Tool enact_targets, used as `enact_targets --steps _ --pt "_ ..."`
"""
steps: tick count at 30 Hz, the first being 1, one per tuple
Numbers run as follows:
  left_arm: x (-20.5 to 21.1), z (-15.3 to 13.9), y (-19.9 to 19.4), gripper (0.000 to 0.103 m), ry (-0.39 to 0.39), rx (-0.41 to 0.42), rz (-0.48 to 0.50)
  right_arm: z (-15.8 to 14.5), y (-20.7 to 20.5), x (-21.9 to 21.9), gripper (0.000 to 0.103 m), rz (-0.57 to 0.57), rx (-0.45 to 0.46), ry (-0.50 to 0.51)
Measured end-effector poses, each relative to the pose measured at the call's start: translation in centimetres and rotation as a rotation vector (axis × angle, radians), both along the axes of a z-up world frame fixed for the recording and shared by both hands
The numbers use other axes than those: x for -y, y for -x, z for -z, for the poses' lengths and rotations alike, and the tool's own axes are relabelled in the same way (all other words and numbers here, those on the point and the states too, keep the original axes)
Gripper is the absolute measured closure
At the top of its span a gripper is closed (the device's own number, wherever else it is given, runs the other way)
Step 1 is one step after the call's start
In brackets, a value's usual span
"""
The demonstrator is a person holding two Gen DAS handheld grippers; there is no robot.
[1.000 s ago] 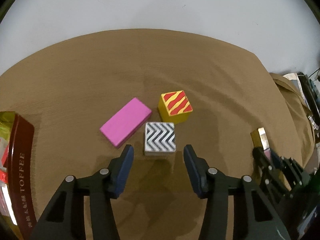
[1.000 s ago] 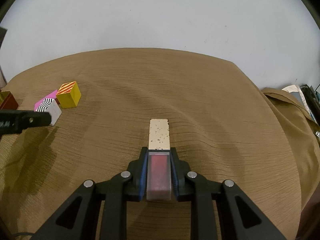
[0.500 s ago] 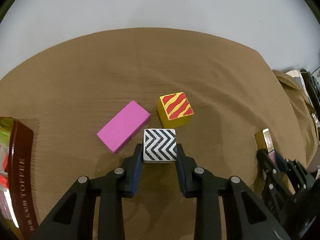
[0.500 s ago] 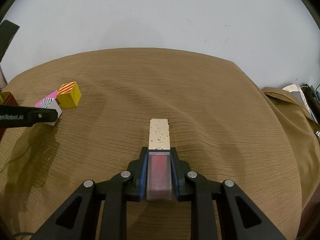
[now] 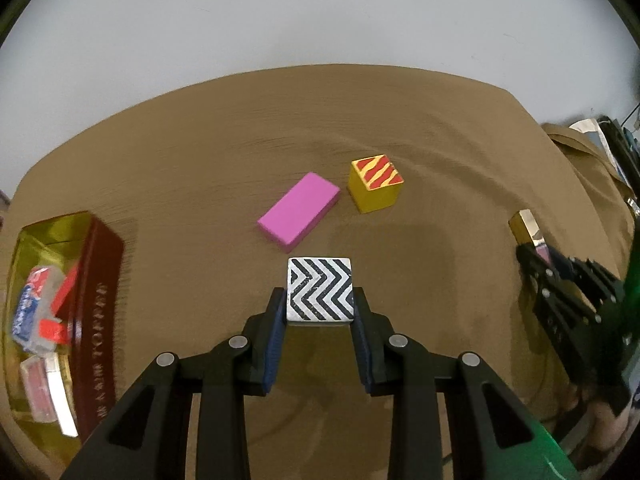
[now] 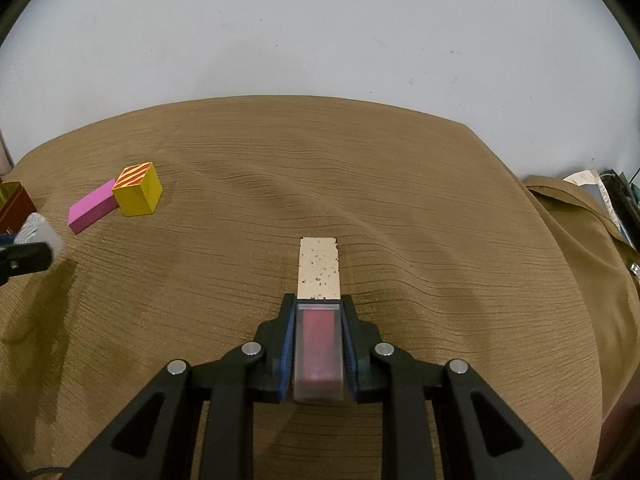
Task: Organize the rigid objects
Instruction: 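Carry the zigzag cube into the gold tin and open the left tool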
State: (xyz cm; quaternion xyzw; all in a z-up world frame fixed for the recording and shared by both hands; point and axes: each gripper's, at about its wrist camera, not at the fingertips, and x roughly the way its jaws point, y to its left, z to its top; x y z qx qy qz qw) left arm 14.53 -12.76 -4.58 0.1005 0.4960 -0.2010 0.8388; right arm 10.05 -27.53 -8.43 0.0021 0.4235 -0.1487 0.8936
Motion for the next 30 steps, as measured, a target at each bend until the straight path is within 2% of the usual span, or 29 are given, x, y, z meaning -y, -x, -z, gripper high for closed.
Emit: enact_targets --steps 7,14,21,30 --pt "-2.8 -1.5 0.6 0.077 -0.018 0.054 -0.008 0.0 0.0 -0.1 0.082 0.002 0.001 -0.003" --pt "-8.0 -2.7 0.7 0.077 0.007 0.047 -0.047 0.0 -0.1 -0.2 0.082 0.002 0.0 0.002" --pt "-11.9 -4.3 1.5 0.077 -0.01 0.098 -0.063 0.0 -0.2 -0.2 0.082 0.0 0.0 0.002" --pt "-17.6 -5.0 0.7 0.077 -0.025 0.116 -0.186 0.1 -0.2 -0.2 0.082 0.002 -0.001 0.003"
